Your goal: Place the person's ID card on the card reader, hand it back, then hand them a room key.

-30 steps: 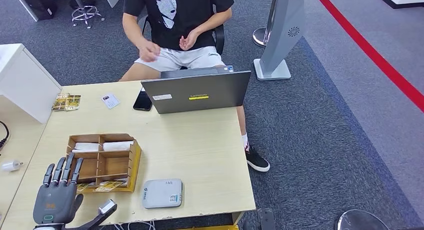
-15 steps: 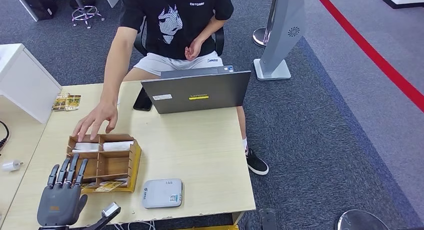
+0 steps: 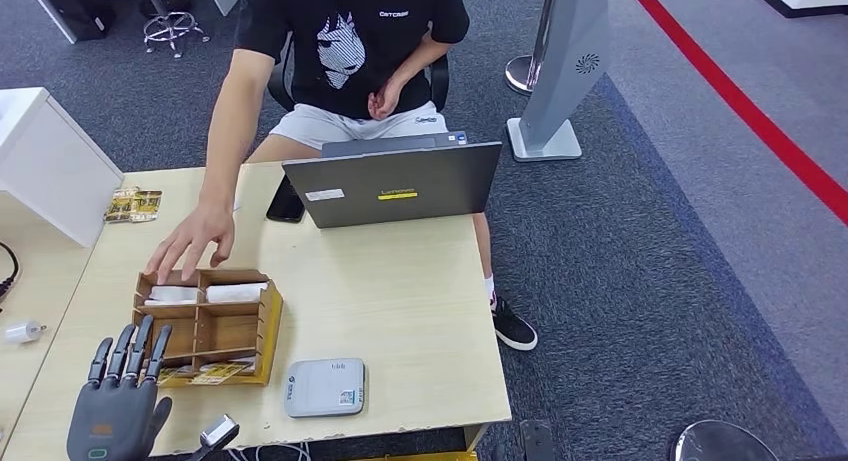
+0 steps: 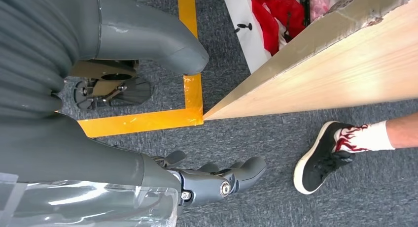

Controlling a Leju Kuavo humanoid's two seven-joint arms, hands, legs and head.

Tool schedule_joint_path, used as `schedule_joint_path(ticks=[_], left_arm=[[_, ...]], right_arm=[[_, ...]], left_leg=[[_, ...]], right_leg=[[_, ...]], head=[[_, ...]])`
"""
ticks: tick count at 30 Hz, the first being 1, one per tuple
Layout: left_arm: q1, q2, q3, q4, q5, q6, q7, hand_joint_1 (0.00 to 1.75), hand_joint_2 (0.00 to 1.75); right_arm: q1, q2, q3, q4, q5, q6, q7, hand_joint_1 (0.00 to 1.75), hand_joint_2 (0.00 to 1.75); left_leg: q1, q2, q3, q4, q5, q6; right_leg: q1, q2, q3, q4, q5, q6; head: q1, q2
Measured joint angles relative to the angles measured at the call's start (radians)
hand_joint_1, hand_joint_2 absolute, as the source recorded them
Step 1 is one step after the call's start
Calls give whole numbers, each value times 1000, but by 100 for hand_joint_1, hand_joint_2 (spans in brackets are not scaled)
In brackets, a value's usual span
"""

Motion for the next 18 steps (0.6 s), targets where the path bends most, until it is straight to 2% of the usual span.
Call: schedule_joint_path(ticks=[6,18], left_arm=[[4,-11,13,0,0,9,-44,0,175],[5,-41,65,-2,0,-7,-65,0,175]], right_arm=[[0,0,0,0,-5,0,0,0,175],[1,0,-1,0,-8,0,-1,0,175]], left_leg=[[0,0,0,0,0,0],[0,0,0,0,0,0]], right_leg=[[0,0,0,0,0,0],[0,0,0,0,0,0]], head=[[0,0],[0,0]])
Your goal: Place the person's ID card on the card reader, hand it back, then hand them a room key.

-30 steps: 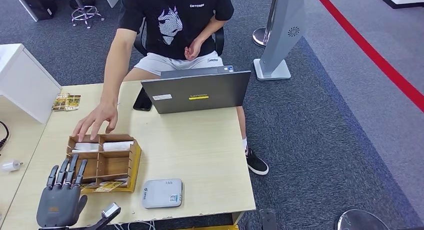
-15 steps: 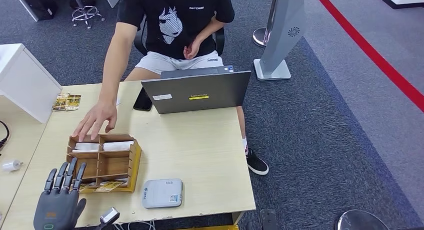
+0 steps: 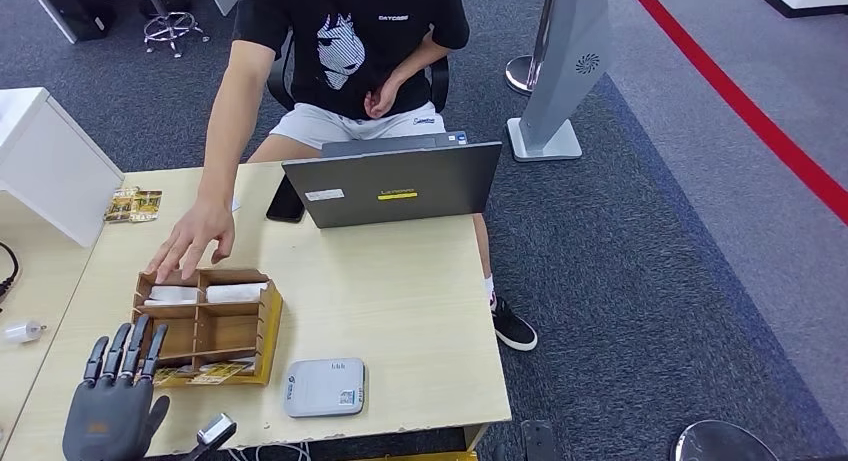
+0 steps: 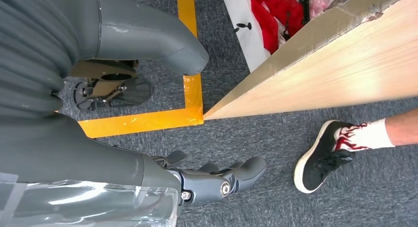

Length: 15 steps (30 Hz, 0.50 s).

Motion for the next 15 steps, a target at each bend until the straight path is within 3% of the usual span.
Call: schedule_joint_path(ticks=[9,13,15], left_arm=[[1,-23,72,10,0,4,-48,0,175],[2,-37,93,16,0,1,-79,175,175],[2,-44,99,17,0,-5,-93,175,175]], right_arm=[[0,0,0,0,0,0,0,0,175],[0,0,0,0,0,0,0,0,175],[0,0,0,0,0,0,0,0,175]], left_leg=[[0,0,0,0,0,0],[0,0,0,0,0,0],[0,0,0,0,0,0]], right_leg=[[0,0,0,0,0,0],[0,0,0,0,0,0],[0,0,0,0,0,0]], head=[[0,0],[0,0],[0,0]])
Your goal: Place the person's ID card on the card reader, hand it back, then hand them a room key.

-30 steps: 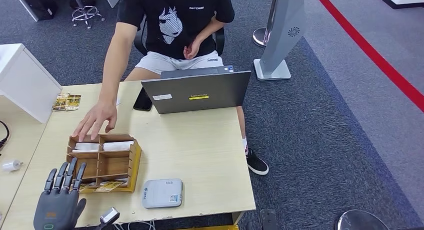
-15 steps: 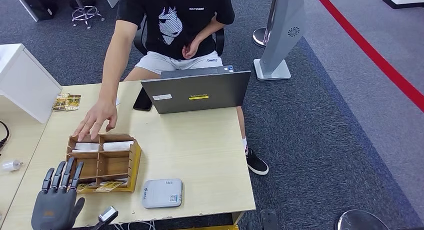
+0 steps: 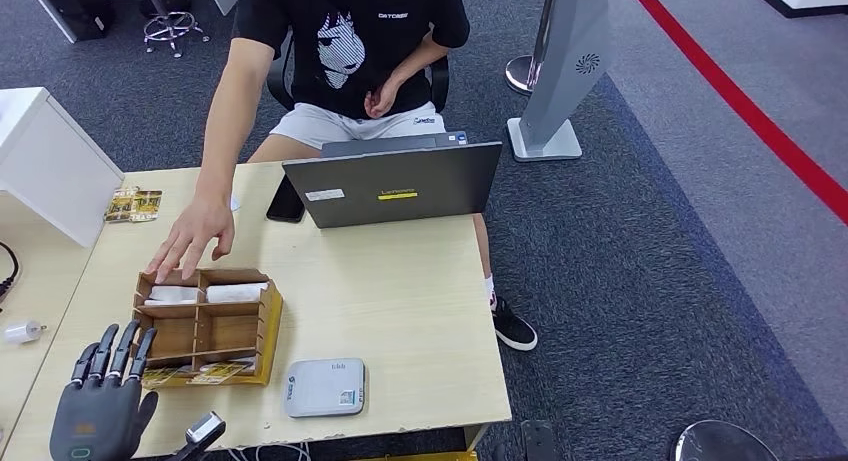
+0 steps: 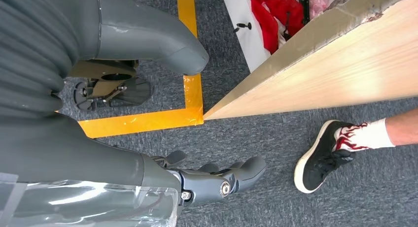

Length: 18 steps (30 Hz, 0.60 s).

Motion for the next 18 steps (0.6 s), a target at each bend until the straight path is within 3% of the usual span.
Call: schedule_joint_path(ticks=[18], left_arm=[[2,-22,13,-23,2,10,-34,175,175]], right_arm=[[0,0,0,0,0,-6,-7,0,175]], left_leg=[[0,0,0,0,0,0]], right_leg=[[0,0,0,0,0,0]], head=[[0,0]])
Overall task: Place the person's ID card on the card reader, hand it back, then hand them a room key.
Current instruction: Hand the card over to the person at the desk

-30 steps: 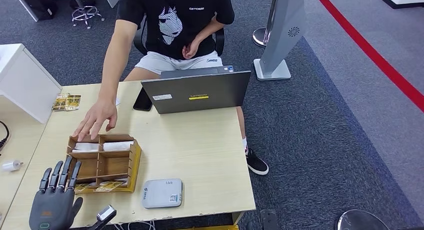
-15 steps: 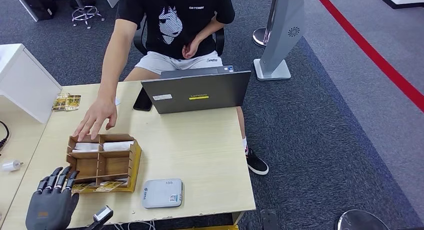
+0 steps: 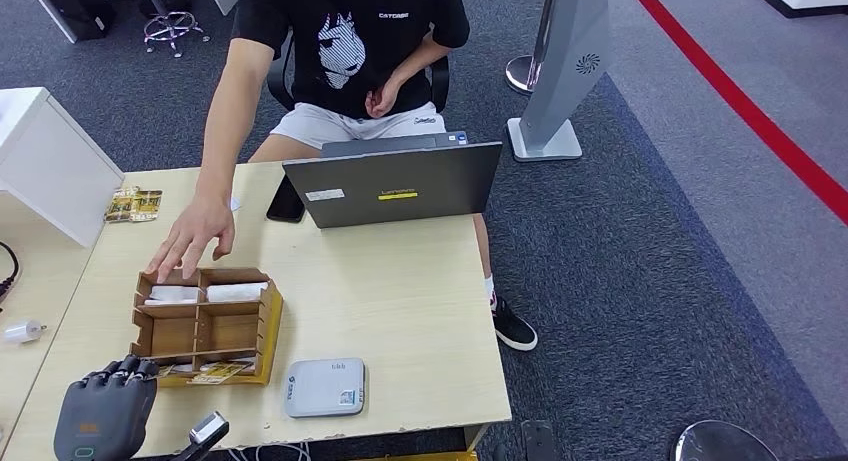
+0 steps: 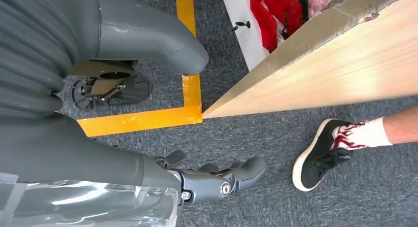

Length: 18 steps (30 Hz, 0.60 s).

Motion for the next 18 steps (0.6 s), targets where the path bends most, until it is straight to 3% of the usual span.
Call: schedule_joint_path(ticks=[8,16,17,18], left_arm=[[-26,51,21,-196,6,-23,-39,175,175],[-181,128,66,-270,46,-125,-53,175,175],[-211,137,73,-262,56,-140,-54,171,175],[-245,147,79,-247,64,-154,-55,137,175]], right_arm=[[1,0,-3,0,-4,-6,-11,0,175],[2,-7,-4,2,10,4,-2,0,175],[1,-6,-4,3,11,-1,-1,0,175],[0,-5,-4,3,12,-5,0,0,175]], left_leg=[[0,0,0,0,0,-1],[1,0,0,0,2,-2],[1,-1,0,0,2,-2],[1,-2,-1,0,3,-2]], right_leg=[[0,0,0,0,0,0],[1,0,0,1,1,-1],[1,-1,0,1,1,-1],[2,-2,0,1,1,-1]], head=[[0,0],[0,0],[0,0],[1,0]])
